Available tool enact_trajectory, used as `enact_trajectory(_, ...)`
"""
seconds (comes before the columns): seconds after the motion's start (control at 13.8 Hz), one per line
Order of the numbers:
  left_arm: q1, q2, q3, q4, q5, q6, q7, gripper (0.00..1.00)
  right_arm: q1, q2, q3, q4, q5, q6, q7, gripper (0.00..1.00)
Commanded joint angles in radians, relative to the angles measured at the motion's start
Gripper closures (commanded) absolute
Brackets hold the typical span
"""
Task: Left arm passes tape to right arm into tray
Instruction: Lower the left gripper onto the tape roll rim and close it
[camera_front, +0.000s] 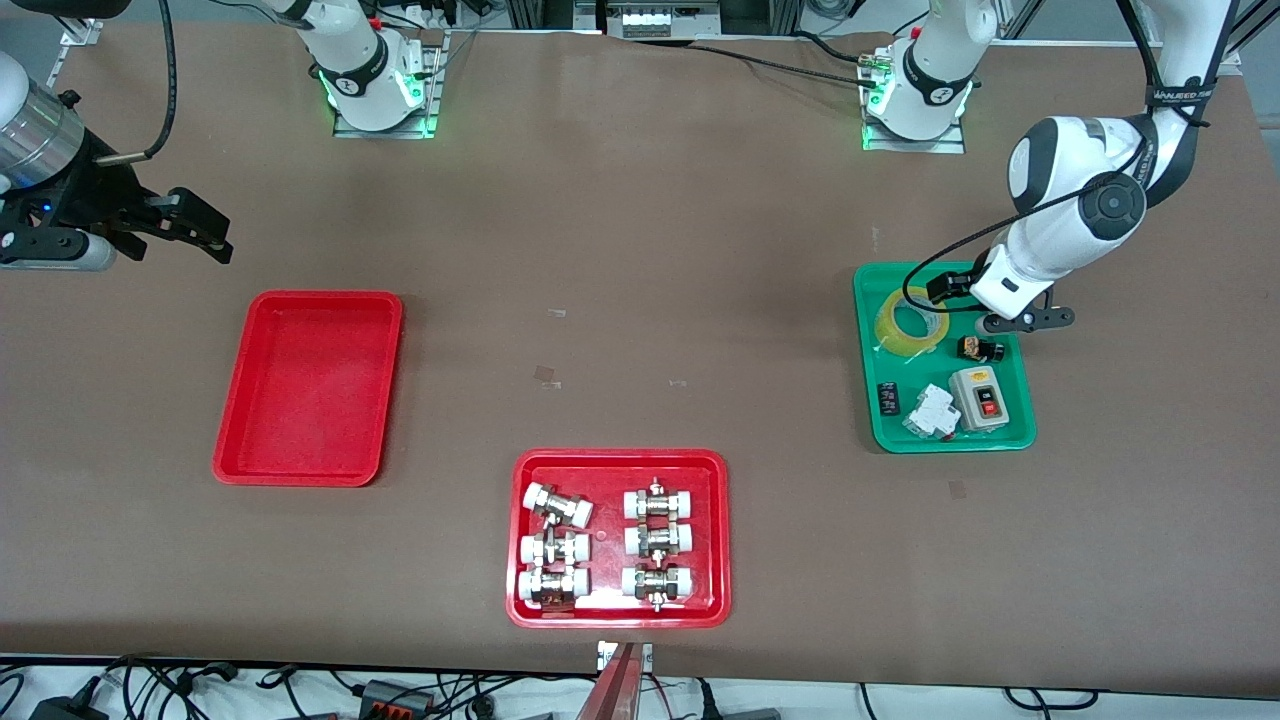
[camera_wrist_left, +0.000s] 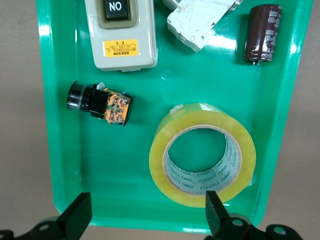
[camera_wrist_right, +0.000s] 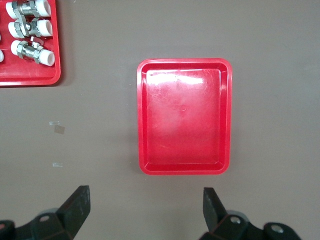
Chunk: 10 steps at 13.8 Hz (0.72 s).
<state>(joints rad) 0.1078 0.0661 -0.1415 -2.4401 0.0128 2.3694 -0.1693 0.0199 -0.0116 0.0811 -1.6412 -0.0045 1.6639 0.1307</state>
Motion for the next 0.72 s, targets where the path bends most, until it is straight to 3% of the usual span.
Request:
enact_trajectory(0.0,0.018,0.065,-0.001,-0.007,-0.005,0.094,0.004,0.0,0.003,-0.011,0.0,-0.006,-0.011,-0.006,-0.003,0.0)
enact_trajectory(0.58,0.026,0.143,-0.001,-0.051,-0.005,0.208,0.004,0.01,0.003,-0.013,0.0,-0.006,-0.011,-0.006,-0.003,0.0)
enact_trajectory(0.65,0.026,0.143,-0.003,-0.053,-0.005,0.208,0.004,0.22,0.003,-0.013,0.0,-0.006,-0.011,-0.006,-0.003,0.0)
